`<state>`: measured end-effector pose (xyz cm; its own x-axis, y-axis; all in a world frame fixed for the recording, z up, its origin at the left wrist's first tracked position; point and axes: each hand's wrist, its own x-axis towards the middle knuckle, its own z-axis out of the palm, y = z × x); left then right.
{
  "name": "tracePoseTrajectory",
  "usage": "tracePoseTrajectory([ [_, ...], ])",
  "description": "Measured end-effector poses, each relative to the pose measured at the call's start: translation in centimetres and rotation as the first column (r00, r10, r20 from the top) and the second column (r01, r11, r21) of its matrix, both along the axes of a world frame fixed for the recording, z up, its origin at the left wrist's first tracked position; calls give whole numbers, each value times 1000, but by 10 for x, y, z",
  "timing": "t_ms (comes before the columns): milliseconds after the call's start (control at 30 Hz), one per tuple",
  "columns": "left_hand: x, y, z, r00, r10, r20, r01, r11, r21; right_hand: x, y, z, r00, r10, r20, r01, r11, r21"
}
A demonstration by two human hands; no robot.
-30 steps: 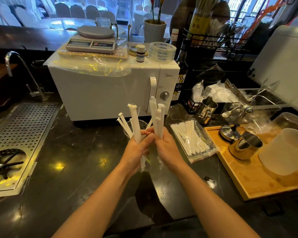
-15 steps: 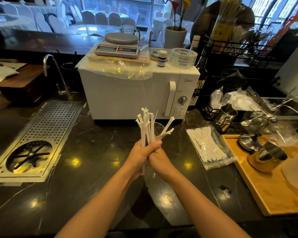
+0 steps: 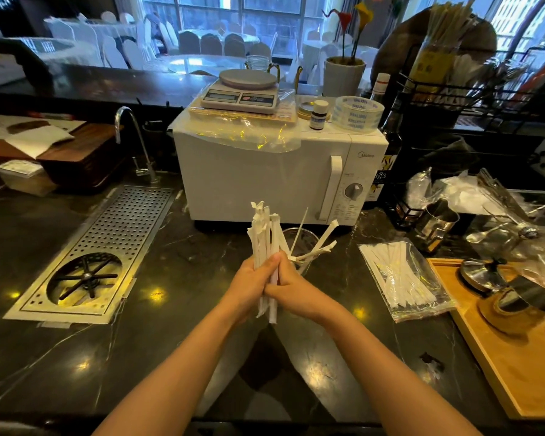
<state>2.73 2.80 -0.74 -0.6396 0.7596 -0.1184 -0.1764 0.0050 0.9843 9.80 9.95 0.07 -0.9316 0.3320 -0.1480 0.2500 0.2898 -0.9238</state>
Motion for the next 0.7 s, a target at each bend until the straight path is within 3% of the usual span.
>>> tracePoseTrajectory([
  [100, -6, -2, 2, 1000, -19, -5, 19, 1000, 1, 1, 9, 12, 1000, 22, 2, -22, 998, -52],
  [200, -9, 1, 10, 992, -74, -99, 77, 997, 27, -3, 18, 29, 994, -4, -106, -6, 995, -97],
  [300, -6, 2, 15, 968, -94, -234, 110, 992, 59, -10, 15, 39, 979, -79, -190, 64, 994, -86],
  [467, -3, 0, 21, 943, -68, -326, 79, 997, 19, -18, 0, 27, 931, -218, -292, 219, 975, -30],
  [700, 0, -2, 12, 972, -86, -219, 81, 996, -30, -21, -4, 1, 894, -301, -331, 286, 953, -94],
])
